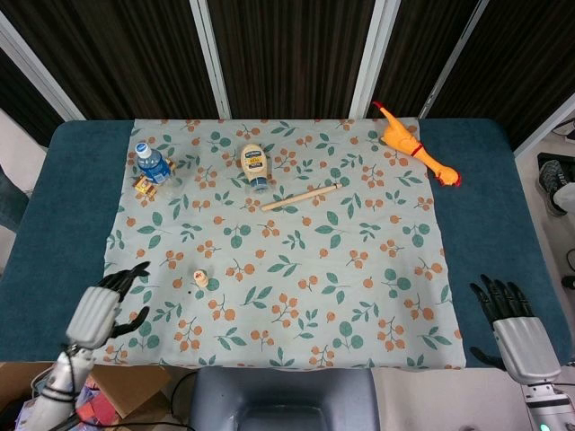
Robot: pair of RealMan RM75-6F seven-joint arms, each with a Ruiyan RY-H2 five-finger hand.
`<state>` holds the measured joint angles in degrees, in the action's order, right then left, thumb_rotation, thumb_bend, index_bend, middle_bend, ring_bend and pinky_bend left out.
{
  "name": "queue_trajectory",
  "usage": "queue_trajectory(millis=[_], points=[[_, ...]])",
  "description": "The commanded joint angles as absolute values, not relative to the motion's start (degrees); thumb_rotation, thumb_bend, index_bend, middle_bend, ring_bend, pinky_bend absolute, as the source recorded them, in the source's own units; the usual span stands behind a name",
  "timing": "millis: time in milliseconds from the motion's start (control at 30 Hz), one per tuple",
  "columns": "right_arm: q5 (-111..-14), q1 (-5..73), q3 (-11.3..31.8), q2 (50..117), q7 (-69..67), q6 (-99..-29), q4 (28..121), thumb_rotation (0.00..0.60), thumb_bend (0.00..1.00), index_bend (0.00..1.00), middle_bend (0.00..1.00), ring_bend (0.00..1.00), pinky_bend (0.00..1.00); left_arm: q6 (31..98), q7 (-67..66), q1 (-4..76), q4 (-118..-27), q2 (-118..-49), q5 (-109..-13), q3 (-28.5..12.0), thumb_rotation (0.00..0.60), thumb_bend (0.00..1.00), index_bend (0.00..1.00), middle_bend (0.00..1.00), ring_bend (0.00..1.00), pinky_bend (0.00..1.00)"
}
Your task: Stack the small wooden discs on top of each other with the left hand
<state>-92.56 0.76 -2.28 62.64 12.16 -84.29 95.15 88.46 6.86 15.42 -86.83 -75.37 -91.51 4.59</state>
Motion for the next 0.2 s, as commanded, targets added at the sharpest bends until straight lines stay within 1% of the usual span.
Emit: queue_trajectory(millis=[33, 200], points=[[-92.40, 0.72, -2.12, 63.27, 13.17, -84.43, 95.21, 0.600, 0.08, 0.00, 0.00, 0.00, 0.00, 94.31, 11.82, 11.05, -82.01, -71.88, -98.51, 9.38, 0.600, 0.38, 0.00, 0.00, 0.00, 0.00], [-92.95, 0.54, -2.40, 63.37, 13.13, -84.79, 95.13, 0.600, 0.08, 0.00, 0.00, 0.00, 0.00, 92.65, 11.28, 10.76, -82.36, -71.29, -98.22, 9.09, 0.600, 0.38, 0.00, 0.00, 0.00, 0.00]])
